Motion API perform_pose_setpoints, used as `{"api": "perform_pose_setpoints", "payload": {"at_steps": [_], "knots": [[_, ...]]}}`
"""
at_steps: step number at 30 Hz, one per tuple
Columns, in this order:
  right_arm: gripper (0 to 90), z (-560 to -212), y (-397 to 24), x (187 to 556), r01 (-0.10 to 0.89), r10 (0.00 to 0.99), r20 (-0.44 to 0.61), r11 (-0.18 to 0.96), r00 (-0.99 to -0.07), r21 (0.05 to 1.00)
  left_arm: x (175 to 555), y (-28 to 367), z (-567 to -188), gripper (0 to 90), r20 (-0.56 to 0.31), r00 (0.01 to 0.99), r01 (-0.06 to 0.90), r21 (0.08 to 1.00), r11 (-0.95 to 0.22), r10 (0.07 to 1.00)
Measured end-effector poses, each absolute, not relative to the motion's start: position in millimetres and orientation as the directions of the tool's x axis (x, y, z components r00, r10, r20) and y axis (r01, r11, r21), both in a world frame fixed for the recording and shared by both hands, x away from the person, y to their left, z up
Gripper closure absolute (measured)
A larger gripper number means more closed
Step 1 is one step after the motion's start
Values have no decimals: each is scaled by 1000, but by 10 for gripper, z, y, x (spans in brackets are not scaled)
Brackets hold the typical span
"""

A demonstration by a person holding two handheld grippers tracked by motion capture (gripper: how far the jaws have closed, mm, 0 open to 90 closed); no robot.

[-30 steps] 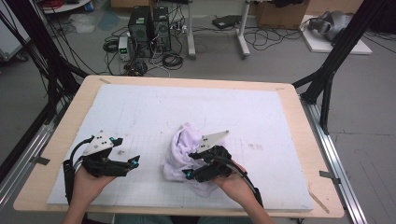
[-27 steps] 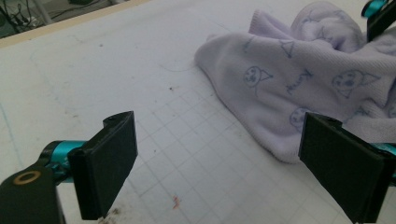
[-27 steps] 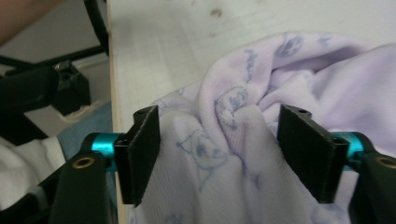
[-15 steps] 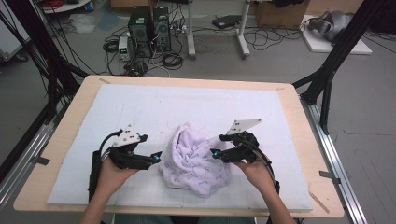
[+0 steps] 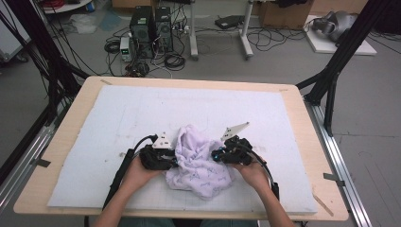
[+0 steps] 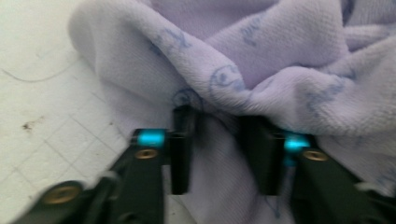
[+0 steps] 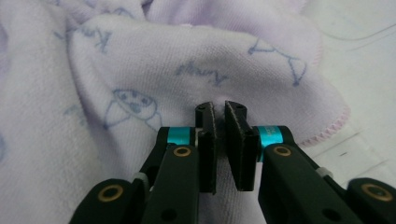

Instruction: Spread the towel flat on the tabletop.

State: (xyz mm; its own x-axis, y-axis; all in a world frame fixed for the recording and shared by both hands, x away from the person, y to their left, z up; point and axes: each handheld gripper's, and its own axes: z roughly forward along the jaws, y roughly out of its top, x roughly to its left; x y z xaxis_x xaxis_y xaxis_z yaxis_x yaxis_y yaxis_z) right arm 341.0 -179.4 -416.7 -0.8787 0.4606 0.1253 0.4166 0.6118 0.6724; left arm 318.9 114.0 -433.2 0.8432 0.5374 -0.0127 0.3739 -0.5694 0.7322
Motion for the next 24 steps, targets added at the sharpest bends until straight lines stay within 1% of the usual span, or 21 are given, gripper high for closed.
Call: {"api": "perform_pose_setpoints", "payload": {"at_steps": [3,5,8,10,13,14,17,20,21,23,24], "knots": [[848,-4165,-1910,3369,430,461,157,578,-873,693,3177,1166,-4302,795,2,847,356,740,-571,531],[849,-4146,-1938,3346,424,461,150,577,-874,698,3164,1198,-4267,802,4,841,356,749,-559,541],[850,-4025,-2059,3189,400,462,124,566,-878,720,3121,1292,-4169,811,9,830,349,771,-532,557],[850,-4006,-2082,3158,399,464,124,560,-877,726,3106,1321,-4142,812,5,828,348,780,-520,561],[851,-3917,-2168,2984,377,454,113,546,-884,748,3062,1431,-4071,814,13,818,342,794,-503,576],[851,-3917,-2168,2984,377,454,113,546,-884,748,3048,1471,-4050,814,19,817,338,795,-504,577],[852,-3886,-2184,2797,362,430,116,549,-895,753,2990,1593,-4001,815,23,808,336,803,-492,589],[852,-3875,-2165,2702,351,415,113,559,-903,751,2946,1714,-3963,815,26,802,341,801,-492,596],[852,-3875,-2136,2631,342,396,116,569,-911,748,2932,1746,-3959,815,17,800,347,803,-485,600],[852,-3881,-2117,2603,339,387,118,574,-915,745,2905,1796,-3960,813,9,806,352,797,-491,592],[845,-3892,-2072,2565,334,363,129,587,-923,738,2892,1813,-3965,788,5,812,354,792,-498,584]]}}
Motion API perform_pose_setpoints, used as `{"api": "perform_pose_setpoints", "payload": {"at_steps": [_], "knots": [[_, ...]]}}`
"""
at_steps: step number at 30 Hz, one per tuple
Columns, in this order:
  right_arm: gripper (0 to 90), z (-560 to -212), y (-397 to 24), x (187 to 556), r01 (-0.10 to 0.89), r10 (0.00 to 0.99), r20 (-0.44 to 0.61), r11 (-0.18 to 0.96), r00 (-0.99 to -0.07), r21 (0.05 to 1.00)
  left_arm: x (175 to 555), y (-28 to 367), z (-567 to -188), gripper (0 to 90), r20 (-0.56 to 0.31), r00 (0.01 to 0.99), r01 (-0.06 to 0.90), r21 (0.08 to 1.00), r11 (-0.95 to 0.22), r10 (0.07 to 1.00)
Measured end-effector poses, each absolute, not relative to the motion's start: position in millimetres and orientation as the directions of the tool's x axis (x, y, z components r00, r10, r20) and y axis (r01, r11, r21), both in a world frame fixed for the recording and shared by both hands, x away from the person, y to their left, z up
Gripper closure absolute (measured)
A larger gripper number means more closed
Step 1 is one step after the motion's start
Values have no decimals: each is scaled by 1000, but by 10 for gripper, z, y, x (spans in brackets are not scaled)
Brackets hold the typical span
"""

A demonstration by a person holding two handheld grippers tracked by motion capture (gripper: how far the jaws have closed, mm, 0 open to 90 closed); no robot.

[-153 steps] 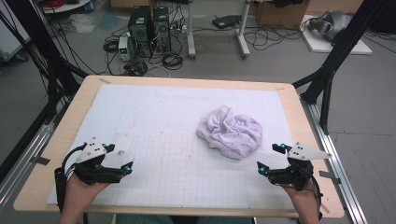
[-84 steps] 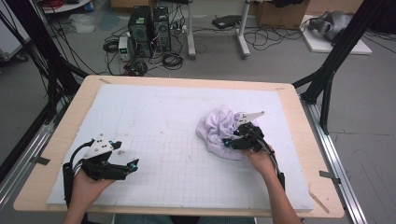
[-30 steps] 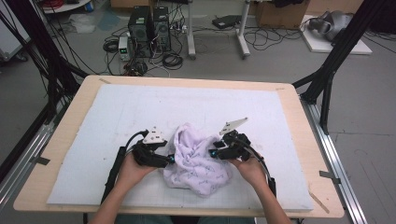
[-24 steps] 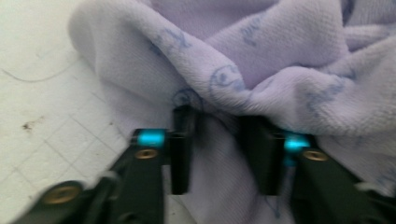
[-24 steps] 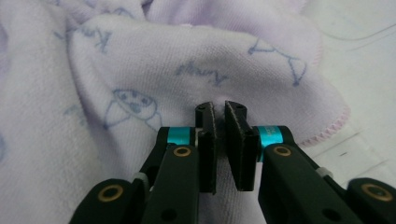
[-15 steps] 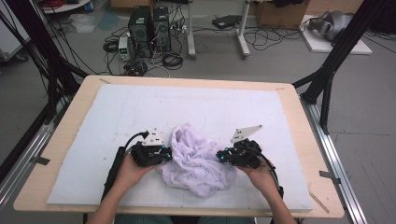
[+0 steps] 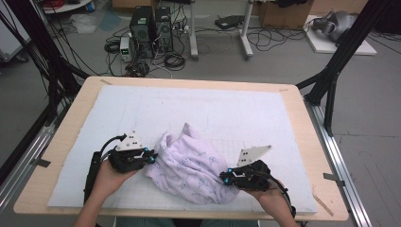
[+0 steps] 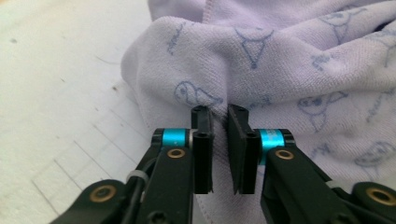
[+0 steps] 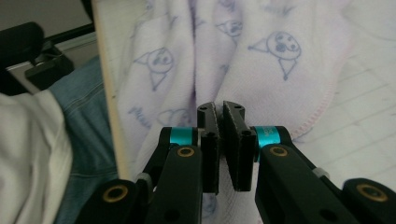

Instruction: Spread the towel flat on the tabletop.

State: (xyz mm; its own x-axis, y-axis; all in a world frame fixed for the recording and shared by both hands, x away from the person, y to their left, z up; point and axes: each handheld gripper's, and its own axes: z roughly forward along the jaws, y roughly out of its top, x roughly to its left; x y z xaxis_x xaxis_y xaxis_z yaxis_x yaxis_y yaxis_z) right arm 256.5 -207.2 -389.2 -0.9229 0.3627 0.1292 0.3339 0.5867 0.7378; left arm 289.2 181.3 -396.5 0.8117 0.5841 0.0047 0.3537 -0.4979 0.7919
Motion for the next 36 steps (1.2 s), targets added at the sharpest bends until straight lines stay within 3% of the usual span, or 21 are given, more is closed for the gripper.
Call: {"api": "perform_pose_setpoints", "payload": {"at_steps": [2,3,5,8,12,16,18,19,20,21,22,23,24,25,27,36], "knots": [[807,-3871,-2042,2560,318,334,132,597,-933,737,2867,1829,-3978,672,-1,815,360,785,-504,580],[807,-3871,-2042,2560,318,334,132,597,-933,737,2859,1843,-3972,672,0,813,362,784,-504,583],[715,-3810,-2035,2597,310,341,121,580,-932,753,2857,1876,-3944,551,-17,808,363,802,-475,589],[631,-3692,-2034,2721,294,366,88,557,-926,777,2891,1902,-3878,451,-35,798,368,818,-441,601],[529,-3598,-1994,3007,289,410,49,548,-911,785,2982,1853,-3870,412,-43,794,377,817,-436,607],[441,-3682,-1874,3294,324,412,93,537,-906,779,3089,1756,-3998,391,-52,797,411,778,-476,602],[430,-3816,-1727,3444,339,387,121,566,-914,752,3137,1720,-4057,479,-68,802,426,762,-489,593],[430,-3816,-1727,3444,339,387,121,566,-914,752,3155,1711,-4081,479,-77,814,425,754,-500,576],[458,-3910,-1629,3510,354,371,146,590,-917,725,3166,1696,-4102,615,-80,821,425,747,-512,565],[458,-3910,-1629,3510,354,371,146,590,-917,725,3178,1683,-4122,615,-81,828,424,738,-525,555],[588,-3985,-1564,3557,348,348,151,620,-925,703,3189,1675,-4140,728,-92,834,429,728,-535,544],[664,-4004,-1546,3564,351,342,158,628,-926,695,3199,1669,-4156,772,-97,836,434,720,-542,540],[664,-4004,-1546,3564,351,342,158,628,-926,695,3202,1665,-4165,772,-93,836,434,715,-548,540],[813,-4012,-1539,3576,342,317,170,635,-933,693,3202,1667,-4165,840,-86,838,430,713,-555,539],[849,-3981,-1555,3560,333,311,164,634,-936,698,3191,1674,-4147,853,-78,835,424,722,-547,545],[856,-3613,-1797,3451,303,367,92,574,-926,761,3122,1783,-3935,859,-35,808,387,785,-484,589]]}}
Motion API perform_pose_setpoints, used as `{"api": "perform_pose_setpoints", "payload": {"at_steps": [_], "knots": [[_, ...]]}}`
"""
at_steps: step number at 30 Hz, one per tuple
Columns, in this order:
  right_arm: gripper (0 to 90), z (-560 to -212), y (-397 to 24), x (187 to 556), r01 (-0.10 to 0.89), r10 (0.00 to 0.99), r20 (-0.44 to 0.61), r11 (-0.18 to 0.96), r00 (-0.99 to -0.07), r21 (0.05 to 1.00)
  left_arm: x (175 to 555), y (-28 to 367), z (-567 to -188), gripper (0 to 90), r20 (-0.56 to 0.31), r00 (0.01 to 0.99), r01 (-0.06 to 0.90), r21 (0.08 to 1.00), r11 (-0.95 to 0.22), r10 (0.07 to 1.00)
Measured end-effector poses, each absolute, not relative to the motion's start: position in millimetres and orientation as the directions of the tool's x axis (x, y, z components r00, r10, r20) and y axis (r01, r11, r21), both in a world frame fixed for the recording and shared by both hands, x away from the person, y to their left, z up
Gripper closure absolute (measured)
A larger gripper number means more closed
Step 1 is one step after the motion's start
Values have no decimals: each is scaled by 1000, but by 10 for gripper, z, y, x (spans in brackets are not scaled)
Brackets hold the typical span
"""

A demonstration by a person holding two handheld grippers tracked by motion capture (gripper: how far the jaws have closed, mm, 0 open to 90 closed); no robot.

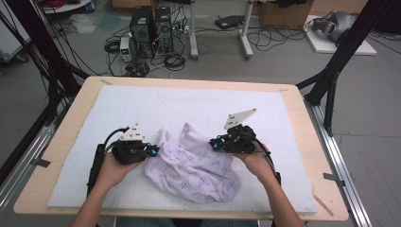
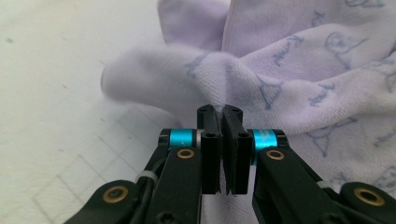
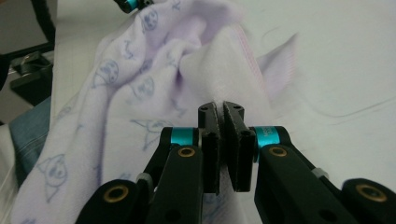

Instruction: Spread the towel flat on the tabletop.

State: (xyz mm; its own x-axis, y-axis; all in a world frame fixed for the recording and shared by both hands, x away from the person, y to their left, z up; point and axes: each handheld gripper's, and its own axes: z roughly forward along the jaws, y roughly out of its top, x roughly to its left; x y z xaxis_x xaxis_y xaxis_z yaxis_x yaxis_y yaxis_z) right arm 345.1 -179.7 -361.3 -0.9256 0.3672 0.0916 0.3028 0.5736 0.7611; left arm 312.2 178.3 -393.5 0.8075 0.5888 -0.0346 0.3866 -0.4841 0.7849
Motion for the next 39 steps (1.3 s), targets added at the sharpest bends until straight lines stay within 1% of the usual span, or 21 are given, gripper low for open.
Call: {"api": "perform_pose_setpoints", "payload": {"at_steps": [4,7,10,12,13,14,15,16,17,18,19,20,21,23,25,27,28,31,37,39], "knots": [[857,-3407,-1946,3402,282,396,51,551,-917,785,3099,1823,-3778,860,-9,791,358,818,-450,612],[858,-3364,-2005,3391,292,409,52,551,-911,782,3117,1842,-3687,860,-1,784,351,826,-441,621],[859,-3366,-2058,3444,311,424,51,572,-904,759,3200,1816,-3613,863,18,773,348,823,-448,634],[863,-3280,-2102,3601,318,471,7,585,-882,746,3326,1794,-3509,865,28,749,343,838,-423,662],[863,-3198,-2127,3706,319,499,-13,573,-867,755,3536,1763,-3334,864,47,706,322,867,-380,706],[862,-3092,-2154,3829,326,537,-27,550,-843,769,3536,1763,-3334,862,47,706,322,867,-380,706],[840,-2981,-2184,3975,331,591,-53,522,-805,786,3823,1705,-3145,841,98,635,306,879,-365,767],[726,-2891,-2217,4131,340,648,-79,495,-758,799,3823,1705,-3145,734,98,635,306,879,-365,767],[585,-2836,-2249,4268,365,697,-72,456,-713,812,3955,1682,-3078,595,123,590,315,875,-368,798],[585,-2836,-2249,4268,365,697,-72,456,-713,812,4065,1677,-3039,595,104,568,349,868,-354,817],[560,-2814,-2275,4369,397,723,-41,425,-690,814,4140,1688,-3027,510,68,568,378,864,-333,820],[554,-2816,-2284,4430,416,721,-18,421,-693,806,4169,1702,-3046,479,58,572,382,864,-328,819],[554,-2850,-2278,4441,418,718,-16,424,-696,804,4181,1716,-3083,474,62,580,387,857,-342,812],[554,-2980,-2249,4420,422,699,-13,446,-715,789,4164,1745,-3206,454,43,596,411,842,-350,802],[549,-3158,-2229,4349,412,677,-17,468,-736,782,4096,1767,-3355,453,25,609,420,838,-349,793],[545,-3321,-2235,4273,434,659,22,470,-752,769,3991,1779,-3509,450,-1,628,431,833,-348,778],[544,-3404,-2243,4208,427,646,23,477,-763,768,3955,1782,-3553,449,-4,636,431,831,-351,771],[526,-3509,-2262,4051,423,624,39,482,-780,767,3811,1772,-3693,439,-39,667,440,826,-351,744],[496,-3576,-2299,3660,377,576,43,475,-816,796,3527,1696,-3827,419,-54,721,407,839,-360,690],[487,-3604,-2302,3562,368,563,46,474,-825,800,3443,1666,-3861,412,-44,738,392,840,-374,674]]}}
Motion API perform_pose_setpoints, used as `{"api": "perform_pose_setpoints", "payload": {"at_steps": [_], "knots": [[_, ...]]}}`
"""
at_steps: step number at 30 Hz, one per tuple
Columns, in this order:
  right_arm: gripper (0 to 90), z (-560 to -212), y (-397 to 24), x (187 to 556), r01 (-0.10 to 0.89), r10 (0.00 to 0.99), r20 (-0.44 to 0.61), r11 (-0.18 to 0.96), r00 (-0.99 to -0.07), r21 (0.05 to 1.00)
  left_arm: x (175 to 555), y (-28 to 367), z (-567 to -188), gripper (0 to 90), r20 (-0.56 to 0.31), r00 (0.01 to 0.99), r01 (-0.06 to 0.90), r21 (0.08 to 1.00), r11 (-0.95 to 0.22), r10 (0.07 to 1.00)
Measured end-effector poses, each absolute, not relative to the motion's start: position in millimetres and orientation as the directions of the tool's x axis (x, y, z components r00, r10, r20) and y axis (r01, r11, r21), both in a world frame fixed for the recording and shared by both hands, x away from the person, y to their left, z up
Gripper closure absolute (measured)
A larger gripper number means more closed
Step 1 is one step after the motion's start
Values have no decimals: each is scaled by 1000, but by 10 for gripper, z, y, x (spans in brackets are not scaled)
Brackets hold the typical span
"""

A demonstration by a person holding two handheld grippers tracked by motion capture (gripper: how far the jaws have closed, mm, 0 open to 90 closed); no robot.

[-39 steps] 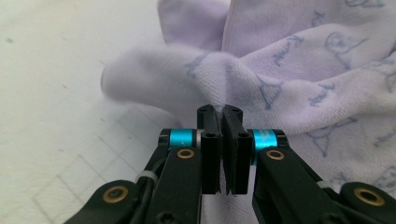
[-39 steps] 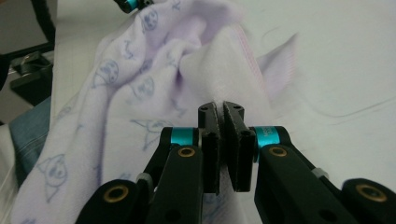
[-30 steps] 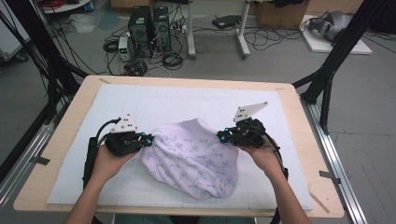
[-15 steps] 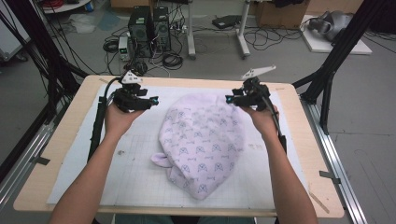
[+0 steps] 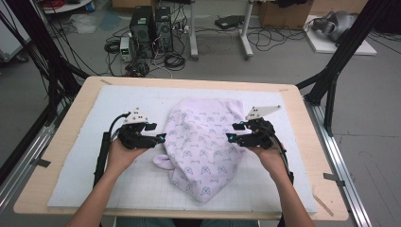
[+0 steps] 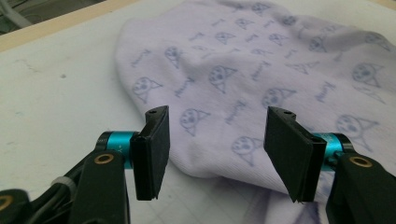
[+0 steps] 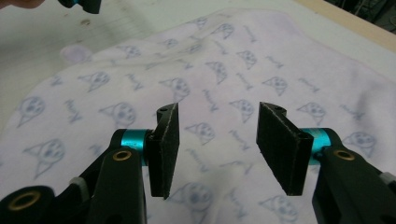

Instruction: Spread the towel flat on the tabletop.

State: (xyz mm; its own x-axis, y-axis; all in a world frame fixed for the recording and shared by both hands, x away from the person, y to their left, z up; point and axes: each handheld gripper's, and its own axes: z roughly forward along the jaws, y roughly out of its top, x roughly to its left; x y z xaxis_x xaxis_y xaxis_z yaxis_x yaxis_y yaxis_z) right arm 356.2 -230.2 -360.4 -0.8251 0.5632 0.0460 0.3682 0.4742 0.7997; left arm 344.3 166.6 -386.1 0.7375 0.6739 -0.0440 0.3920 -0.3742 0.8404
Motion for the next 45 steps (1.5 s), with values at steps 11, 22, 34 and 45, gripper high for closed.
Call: {"api": "perform_pose_setpoints", "payload": {"at_steps": [11,22,34,45], "knots": [[439,-3835,-2301,3103,338,506,64,472,-860,814,3064,1556,-3943,368,-47,794,358,842,-404,606],[407,-4033,-2258,2704,289,433,36,535,-900,794,2687,1437,-4099,357,-43,848,321,835,-447,529],[638,-4393,-1998,2757,284,393,9,648,-919,706,2717,1096,-4359,654,0,878,309,762,-568,478],[853,-4064,-2046,2805,241,370,0,605,-929,759,2722,1278,-4070,812,-69,876,318,826,-465,477]]}}
